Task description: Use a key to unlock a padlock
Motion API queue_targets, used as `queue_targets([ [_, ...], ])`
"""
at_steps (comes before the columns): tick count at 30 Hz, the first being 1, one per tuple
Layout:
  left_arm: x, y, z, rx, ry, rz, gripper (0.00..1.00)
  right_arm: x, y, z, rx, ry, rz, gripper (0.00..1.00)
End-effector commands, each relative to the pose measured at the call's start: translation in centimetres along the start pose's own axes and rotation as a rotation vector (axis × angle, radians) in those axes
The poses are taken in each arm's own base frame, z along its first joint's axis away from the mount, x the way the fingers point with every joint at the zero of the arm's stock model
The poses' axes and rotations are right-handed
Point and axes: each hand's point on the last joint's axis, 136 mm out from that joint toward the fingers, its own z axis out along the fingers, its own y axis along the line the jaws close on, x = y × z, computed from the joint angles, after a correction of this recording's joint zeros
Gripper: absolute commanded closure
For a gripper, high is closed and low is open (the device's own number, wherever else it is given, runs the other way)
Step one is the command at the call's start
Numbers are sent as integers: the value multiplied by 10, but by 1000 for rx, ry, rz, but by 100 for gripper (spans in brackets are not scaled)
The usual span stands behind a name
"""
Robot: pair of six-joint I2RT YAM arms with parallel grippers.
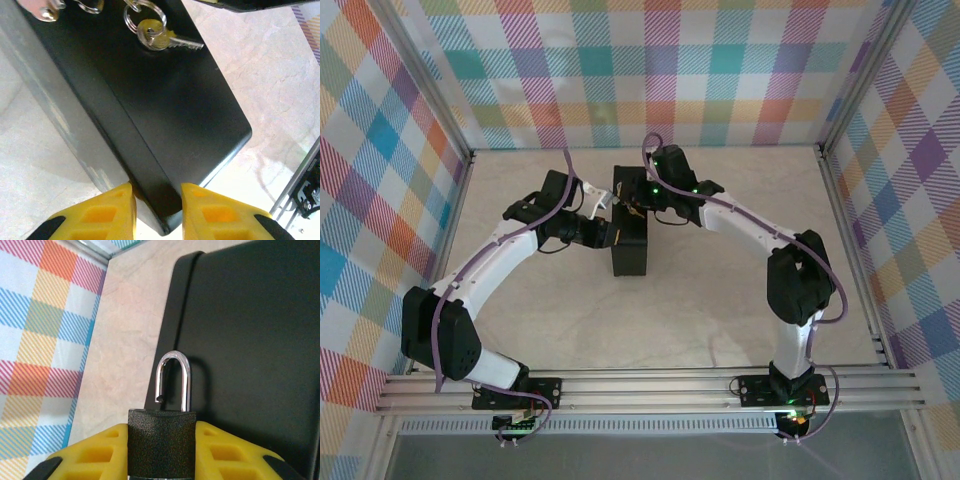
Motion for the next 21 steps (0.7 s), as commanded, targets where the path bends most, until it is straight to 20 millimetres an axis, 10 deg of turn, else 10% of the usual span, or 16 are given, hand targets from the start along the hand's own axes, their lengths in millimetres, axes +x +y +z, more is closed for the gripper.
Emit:
queue_targets([
  [1, 24, -2, 0, 38, 78, -69, 74, -31, 13, -6, -26, -114, -13, 82],
  [11, -26, -13, -33, 72, -71, -77, 55, -63, 3, -55, 3, -178, -42, 82],
  [21, -49, 10, -63, -75, -205, -180, 48, -40, -109, -114, 171, -179, 69, 77],
])
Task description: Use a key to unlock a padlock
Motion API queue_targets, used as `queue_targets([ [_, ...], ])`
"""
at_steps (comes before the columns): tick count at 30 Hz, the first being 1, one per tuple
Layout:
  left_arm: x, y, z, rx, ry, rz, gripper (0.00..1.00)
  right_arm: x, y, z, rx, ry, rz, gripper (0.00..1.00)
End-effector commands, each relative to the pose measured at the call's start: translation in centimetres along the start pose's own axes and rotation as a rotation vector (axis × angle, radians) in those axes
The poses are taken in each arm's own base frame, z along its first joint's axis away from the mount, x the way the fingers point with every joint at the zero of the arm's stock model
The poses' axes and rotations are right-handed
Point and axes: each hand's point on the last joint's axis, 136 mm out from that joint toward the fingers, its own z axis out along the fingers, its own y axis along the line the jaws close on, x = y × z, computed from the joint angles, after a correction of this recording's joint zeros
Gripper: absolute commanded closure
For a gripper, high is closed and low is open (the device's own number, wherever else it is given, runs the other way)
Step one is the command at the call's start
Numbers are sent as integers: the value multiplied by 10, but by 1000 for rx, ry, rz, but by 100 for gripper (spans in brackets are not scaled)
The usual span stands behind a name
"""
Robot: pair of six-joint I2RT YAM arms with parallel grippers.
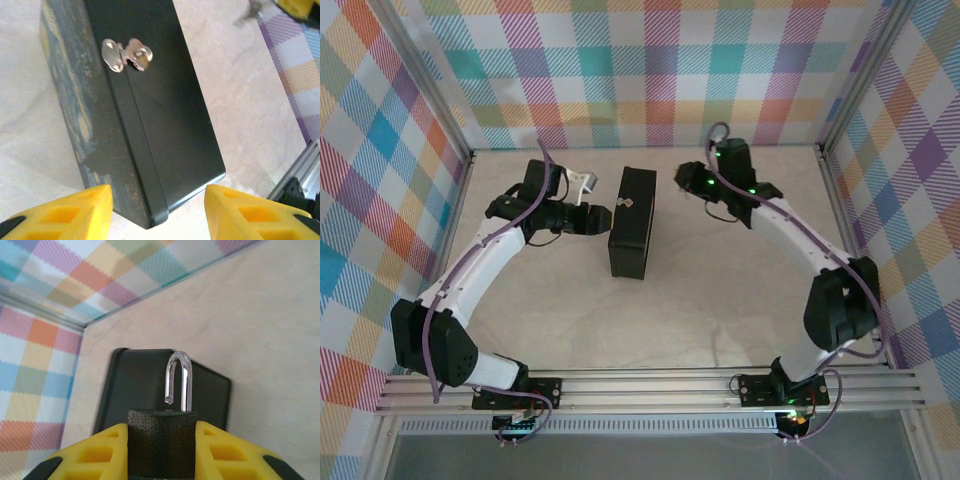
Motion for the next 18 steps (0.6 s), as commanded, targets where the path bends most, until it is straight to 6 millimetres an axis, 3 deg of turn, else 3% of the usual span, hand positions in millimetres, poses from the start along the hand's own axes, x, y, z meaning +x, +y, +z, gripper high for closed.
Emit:
queue_targets([
  [1, -20, 4, -23, -79, -100, -35, 47, 19, -42, -8, 84, 42, -26, 77],
  [5, -17, 22, -33, -190, -138, -48, 44, 47, -107, -13, 228, 100, -42, 76],
  [10, -19, 44, -44, -324, -183, -87, 43, 66, -174, -16, 379, 143, -9, 75],
  [14, -28, 56, -60, -419, -251, -120, 43, 81, -205, -7, 458, 194, 13, 65],
  [18, -30, 56, -66, -431, -273, -123, 42, 83, -212, -4, 489, 229, -6, 52],
])
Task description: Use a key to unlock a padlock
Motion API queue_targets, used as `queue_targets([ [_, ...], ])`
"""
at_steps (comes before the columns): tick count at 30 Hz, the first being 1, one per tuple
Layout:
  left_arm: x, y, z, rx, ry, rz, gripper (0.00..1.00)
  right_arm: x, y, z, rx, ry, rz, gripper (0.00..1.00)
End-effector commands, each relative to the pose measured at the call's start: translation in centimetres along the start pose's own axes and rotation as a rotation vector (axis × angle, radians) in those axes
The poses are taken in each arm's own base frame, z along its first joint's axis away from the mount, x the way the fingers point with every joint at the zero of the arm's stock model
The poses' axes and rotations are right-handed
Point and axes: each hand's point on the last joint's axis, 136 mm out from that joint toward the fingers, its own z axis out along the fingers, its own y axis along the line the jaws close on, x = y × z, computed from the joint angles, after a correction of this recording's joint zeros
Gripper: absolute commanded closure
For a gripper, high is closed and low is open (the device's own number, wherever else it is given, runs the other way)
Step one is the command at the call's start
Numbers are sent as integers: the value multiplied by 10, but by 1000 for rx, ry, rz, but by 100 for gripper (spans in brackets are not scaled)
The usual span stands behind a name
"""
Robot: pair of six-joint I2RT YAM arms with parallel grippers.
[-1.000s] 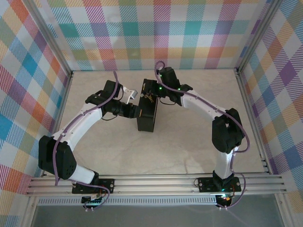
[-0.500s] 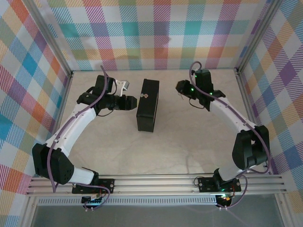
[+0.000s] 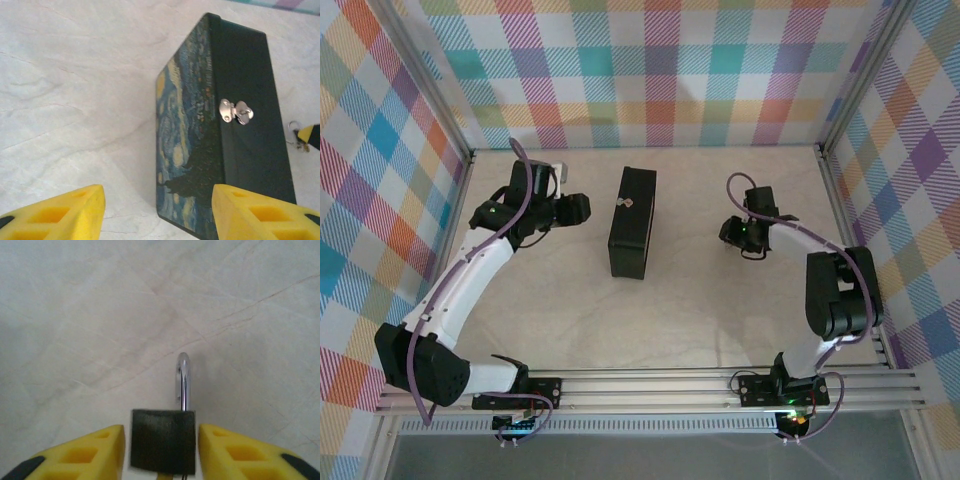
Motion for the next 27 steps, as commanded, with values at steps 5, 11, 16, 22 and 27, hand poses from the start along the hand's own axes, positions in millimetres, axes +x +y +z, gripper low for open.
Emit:
queue_targets([
  [5, 11, 19, 1, -64, -4, -83, 41, -19, 9, -13, 20, 10, -83, 11],
  [11, 33, 32, 19, -109, 57, -149, 41, -19, 90, -61, -132, -50, -199, 0],
  [16, 37, 49, 25, -158, 77, -243, 39, -2, 148, -93, -176, -67, -194, 0],
  [22, 45, 52, 26, -158, 89, -253, 38, 8, 207, -123, -236, -118, -255, 0],
  [27, 51, 51, 25, -150, 111, -236, 38, 19, 241, -122, -256, -91, -310, 0],
])
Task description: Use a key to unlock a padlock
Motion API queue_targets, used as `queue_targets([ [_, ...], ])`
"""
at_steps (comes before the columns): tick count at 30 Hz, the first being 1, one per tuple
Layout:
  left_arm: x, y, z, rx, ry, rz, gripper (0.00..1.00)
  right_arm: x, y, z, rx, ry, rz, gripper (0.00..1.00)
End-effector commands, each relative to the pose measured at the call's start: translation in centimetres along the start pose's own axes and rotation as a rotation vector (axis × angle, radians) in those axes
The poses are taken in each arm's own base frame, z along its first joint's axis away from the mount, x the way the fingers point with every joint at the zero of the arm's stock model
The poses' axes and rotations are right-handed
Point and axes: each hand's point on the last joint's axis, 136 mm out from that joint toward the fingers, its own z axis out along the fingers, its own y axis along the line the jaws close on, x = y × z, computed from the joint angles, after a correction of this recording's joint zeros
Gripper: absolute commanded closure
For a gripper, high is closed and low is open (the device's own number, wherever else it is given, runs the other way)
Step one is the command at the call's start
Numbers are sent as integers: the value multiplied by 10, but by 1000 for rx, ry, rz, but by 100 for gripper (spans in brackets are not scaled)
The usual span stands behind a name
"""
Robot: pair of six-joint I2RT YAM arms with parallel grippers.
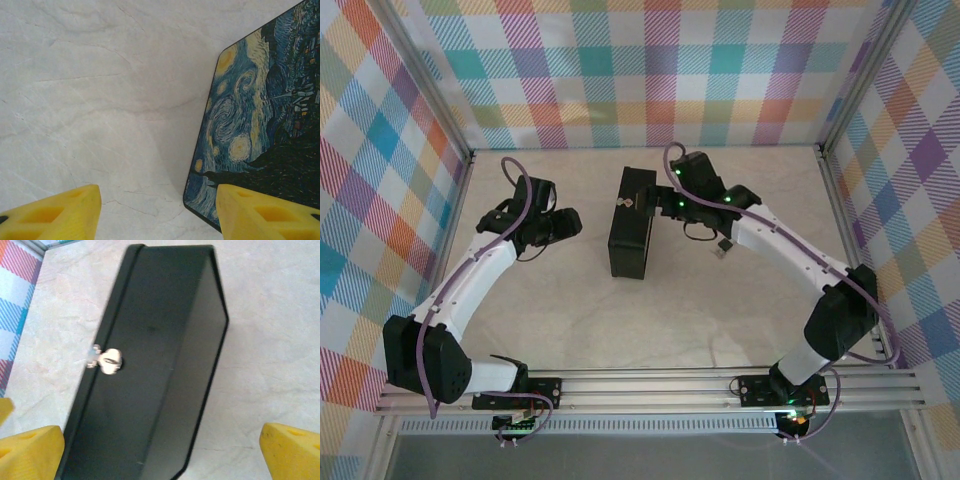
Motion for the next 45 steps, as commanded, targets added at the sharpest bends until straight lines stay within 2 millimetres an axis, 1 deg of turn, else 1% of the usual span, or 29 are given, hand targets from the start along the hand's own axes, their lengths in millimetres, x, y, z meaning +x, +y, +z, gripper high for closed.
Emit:
queue_targets([
  [1, 4, 4, -4, 1, 10, -4, 37, 8, 7, 12, 46, 41, 1, 0],
  [2, 4, 4, -6, -2, 10, -6, 34, 8, 11, 16, 52, 45, -2, 0],
  [3, 4, 4, -8, 1, 7, -7, 27, 9, 15, 20, 59, 49, -11, 0],
  [4, 5, 4, -9, 4, 4, -7, 25, 9, 18, 22, 69, 46, -19, 0],
  [7, 4, 6, -13, 2, -14, -11, 22, 10, 23, 28, 104, 39, -46, 0],
  [9, 2, 7, -15, -5, -22, -13, 14, 11, 26, 31, 132, 37, -71, 0],
  [14, 1, 7, -11, -17, -1, -15, 11, 19, 34, 38, 173, 63, -109, 0],
  [15, 1, 7, -11, -18, -1, -18, 7, 20, 37, 40, 175, 65, -120, 0],
  [16, 2, 7, -10, -19, -1, -21, 0, 22, 39, 42, 175, 71, -126, 0],
  [19, 4, 9, -5, -24, -1, -30, 0, 29, 42, 53, 179, 111, -136, 0],
  [24, 2, 14, -5, -36, -14, -41, 0, 31, 38, 65, 230, 128, -155, 0],
  [29, -1, 19, -6, -44, -24, -46, 0, 34, 33, 72, 261, 145, -170, 0],
  [32, -3, 20, -8, -38, -28, -53, 0, 32, 33, 69, 269, 139, -162, 0],
  [40, -6, 19, -13, -28, -38, -34, 0, 8, 45, 42, 253, 52, -191, 0],
  [42, -6, 19, -14, -28, -40, -34, 0, 8, 45, 40, 259, 53, -200, 0],
  [45, -8, 19, -16, -23, -45, -32, 0, 9, 39, 40, 287, 56, -205, 0],
])
